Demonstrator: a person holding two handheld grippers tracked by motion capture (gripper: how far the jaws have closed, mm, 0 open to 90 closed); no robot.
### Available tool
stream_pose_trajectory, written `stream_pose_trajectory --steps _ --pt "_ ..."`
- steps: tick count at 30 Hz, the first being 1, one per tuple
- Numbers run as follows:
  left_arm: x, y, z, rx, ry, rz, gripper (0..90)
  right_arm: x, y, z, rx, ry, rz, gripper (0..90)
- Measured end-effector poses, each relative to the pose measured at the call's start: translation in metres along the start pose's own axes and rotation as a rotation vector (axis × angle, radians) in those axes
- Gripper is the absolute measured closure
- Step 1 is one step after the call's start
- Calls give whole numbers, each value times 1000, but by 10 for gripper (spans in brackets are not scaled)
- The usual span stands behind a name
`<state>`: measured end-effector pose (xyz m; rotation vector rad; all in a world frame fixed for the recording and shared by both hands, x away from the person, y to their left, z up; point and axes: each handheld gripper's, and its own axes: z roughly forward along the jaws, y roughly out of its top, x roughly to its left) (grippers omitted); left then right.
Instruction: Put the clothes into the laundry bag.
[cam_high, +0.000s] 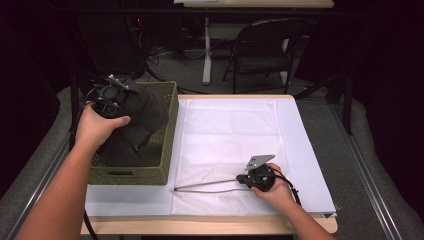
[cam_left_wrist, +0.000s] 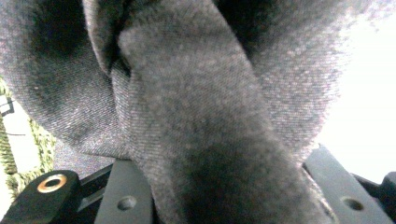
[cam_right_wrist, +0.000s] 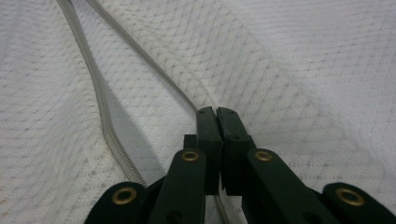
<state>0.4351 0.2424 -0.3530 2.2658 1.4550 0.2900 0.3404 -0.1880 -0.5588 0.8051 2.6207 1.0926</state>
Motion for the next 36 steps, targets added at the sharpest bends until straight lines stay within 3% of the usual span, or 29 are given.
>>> stream_pose_trajectory --steps 11,22,36 --pt "-11 18 -20 -9 -10 27 597 0 0 0 2 5 -3 886" --pt "-40 26 -12 -1 -73 92 598 1 1 -3 -7 3 0 887" --pt "-87 36 -5 -2 -138 200 598 1 2 -3 -10 4 0 888"
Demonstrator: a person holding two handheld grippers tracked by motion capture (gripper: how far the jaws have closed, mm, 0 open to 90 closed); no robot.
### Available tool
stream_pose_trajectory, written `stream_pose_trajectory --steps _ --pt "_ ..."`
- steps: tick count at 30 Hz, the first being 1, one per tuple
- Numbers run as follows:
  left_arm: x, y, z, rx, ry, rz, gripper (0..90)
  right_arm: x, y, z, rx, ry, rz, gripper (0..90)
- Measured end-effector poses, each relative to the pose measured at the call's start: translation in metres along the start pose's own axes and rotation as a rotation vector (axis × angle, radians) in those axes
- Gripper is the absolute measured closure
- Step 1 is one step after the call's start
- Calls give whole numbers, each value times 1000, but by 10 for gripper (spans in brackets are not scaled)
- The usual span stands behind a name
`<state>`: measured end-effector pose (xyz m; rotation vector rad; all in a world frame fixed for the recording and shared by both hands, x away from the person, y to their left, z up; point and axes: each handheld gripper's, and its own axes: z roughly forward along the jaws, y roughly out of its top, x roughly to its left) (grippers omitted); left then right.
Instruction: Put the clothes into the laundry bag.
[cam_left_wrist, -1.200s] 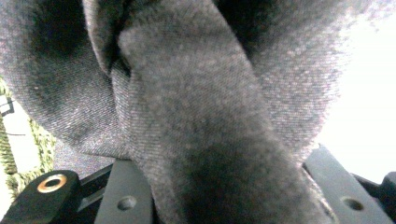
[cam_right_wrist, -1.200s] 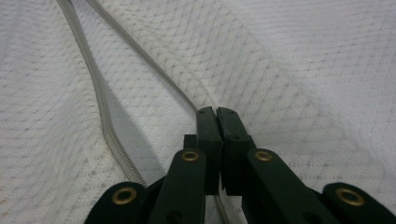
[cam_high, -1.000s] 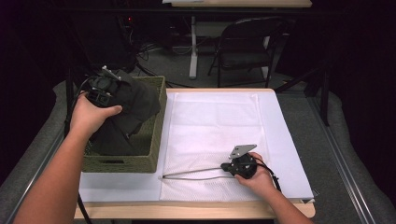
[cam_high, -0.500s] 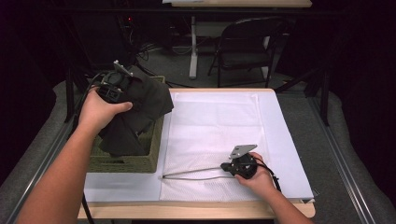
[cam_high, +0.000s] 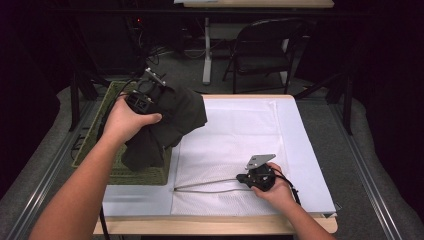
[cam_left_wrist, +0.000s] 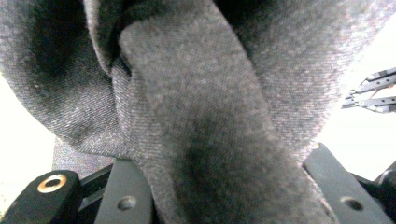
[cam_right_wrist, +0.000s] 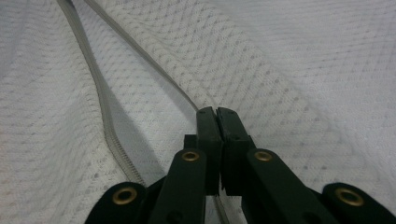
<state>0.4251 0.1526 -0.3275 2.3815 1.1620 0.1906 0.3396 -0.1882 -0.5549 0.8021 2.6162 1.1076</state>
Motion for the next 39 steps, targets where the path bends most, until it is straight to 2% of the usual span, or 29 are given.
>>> stream_pose_trajectory --steps 5,12,13,23,30,39 --pt "-12 2 7 14 -12 31 598 -2 2 -1 -6 4 12 889" --pt "-22 4 11 18 -20 51 598 -7 10 -3 -8 -7 -3 891" --pt "-24 3 11 13 -20 56 598 -7 11 -3 -16 -3 13 891" --pt "-40 2 16 17 -52 93 598 -23 30 -6 -41 -12 15 893" --pt "-49 -1 18 20 -59 116 599 -34 43 -3 -56 -2 39 894" --pt "-59 -7 20 18 -79 133 599 -44 56 5 -39 -16 47 897"
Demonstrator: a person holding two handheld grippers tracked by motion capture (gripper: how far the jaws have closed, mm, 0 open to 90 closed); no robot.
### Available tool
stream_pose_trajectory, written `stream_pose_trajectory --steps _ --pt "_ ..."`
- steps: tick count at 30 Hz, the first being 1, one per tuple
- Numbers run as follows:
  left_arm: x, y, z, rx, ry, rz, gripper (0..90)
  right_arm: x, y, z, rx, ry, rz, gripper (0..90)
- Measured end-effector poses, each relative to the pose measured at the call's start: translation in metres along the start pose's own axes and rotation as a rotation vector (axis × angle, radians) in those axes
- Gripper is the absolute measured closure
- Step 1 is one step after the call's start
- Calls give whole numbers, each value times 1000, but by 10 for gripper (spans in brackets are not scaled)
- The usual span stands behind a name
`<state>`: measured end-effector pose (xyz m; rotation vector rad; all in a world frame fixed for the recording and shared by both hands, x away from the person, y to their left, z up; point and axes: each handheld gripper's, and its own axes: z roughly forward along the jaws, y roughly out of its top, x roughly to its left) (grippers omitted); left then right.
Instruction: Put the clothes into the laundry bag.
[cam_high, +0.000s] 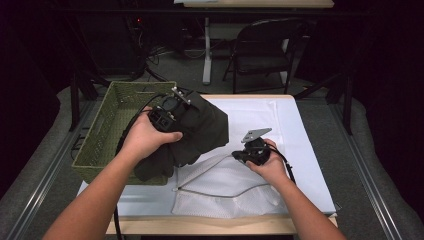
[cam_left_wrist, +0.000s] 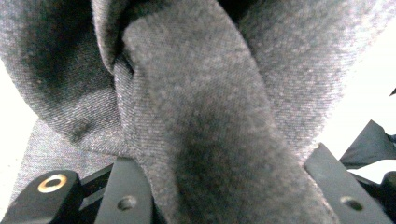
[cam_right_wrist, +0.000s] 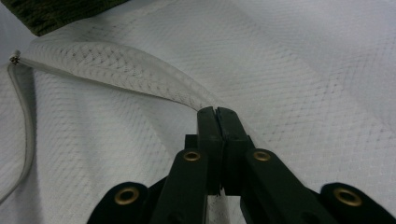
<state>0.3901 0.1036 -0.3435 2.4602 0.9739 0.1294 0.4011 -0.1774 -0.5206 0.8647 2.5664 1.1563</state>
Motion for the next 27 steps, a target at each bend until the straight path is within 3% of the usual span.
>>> stream_pose_trajectory --steps 8,11,21,27 --pt "-7 -4 6 2 -36 11 599 -12 10 -1 -2 -13 27 898" --pt "-10 -5 9 4 -27 23 599 -17 14 -2 -9 -7 50 898" --pt "-20 -11 17 11 -59 42 599 -31 23 2 -9 -19 88 899" --pt "-24 -14 22 10 -64 47 599 -34 26 5 -6 -20 93 899"
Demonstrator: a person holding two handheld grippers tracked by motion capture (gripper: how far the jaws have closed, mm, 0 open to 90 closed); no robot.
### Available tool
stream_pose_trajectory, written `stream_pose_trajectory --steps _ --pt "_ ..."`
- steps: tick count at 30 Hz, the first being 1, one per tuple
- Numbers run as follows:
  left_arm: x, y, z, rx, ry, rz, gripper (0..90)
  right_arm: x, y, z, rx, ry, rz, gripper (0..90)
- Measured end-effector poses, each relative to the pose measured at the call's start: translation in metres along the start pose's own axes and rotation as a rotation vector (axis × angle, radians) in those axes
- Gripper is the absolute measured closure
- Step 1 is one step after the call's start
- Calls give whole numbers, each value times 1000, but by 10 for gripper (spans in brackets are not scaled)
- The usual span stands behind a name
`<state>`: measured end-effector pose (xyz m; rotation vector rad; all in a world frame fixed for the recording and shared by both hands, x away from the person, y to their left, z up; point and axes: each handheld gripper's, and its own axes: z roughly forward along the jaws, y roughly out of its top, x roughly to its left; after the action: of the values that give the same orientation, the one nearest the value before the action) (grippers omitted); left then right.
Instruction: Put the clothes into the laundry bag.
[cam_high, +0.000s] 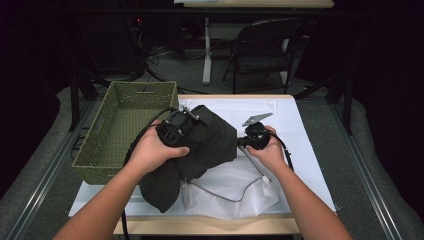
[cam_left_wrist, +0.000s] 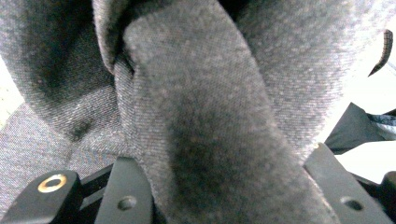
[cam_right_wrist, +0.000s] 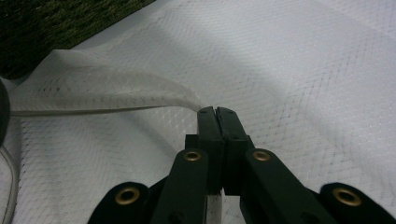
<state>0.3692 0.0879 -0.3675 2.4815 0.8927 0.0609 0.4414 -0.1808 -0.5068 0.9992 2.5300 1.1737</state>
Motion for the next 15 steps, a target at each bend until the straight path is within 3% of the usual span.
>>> stream_pose_trajectory --steps 15 --pt "-18 -10 16 33 -23 49 599 -4 3 -4 -23 -2 15 899"
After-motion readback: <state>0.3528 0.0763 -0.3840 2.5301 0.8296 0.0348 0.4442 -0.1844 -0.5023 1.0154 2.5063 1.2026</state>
